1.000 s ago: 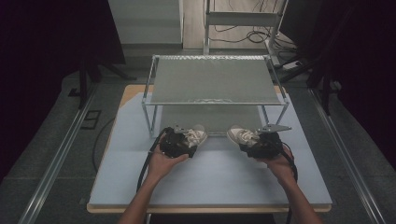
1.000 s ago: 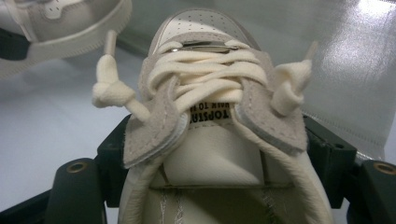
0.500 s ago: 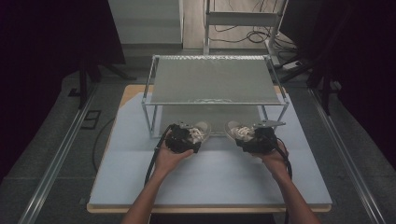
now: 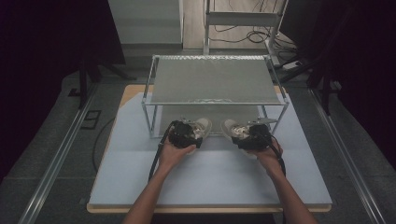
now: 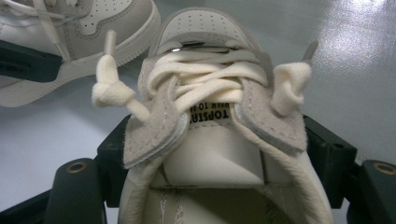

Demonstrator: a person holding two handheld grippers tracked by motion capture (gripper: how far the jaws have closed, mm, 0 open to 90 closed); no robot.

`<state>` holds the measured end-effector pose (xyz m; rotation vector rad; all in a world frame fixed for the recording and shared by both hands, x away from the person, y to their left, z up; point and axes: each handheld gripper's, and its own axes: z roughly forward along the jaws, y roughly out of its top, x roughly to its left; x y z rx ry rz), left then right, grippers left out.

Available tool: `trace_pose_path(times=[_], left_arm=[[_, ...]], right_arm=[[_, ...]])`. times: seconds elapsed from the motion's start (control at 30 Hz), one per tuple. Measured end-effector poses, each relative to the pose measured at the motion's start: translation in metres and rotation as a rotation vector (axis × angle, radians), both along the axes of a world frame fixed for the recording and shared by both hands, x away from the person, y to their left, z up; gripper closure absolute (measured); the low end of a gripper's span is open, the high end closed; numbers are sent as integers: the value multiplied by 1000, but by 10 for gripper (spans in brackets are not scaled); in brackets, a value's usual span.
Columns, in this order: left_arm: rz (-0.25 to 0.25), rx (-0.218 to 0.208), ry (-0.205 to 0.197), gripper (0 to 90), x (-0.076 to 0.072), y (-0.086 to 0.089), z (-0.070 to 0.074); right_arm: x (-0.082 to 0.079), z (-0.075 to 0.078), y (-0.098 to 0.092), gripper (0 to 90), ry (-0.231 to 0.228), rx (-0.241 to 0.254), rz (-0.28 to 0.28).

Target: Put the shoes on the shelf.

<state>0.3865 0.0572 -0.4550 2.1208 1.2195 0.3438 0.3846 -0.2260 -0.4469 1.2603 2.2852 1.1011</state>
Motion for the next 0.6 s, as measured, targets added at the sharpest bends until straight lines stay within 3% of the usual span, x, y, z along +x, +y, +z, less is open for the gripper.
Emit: trace_pose_path(times=[0.17, 0.2, 0.47, 0.6], left_arm=[[11, 0, 10, 289, 8, -6, -2], [-14, 18, -4, 289, 11, -5, -2], [-14, 29, -20, 289, 23, -9, 0], [2, 27, -9, 289, 28, -10, -3]], right_arm=[[5, -2, 1, 270, 4, 0, -18], [7, -1, 2, 270, 4, 1, -22], [18, -3, 7, 269, 1, -5, -45], [22, -6, 12, 269, 2, 0, -60]])
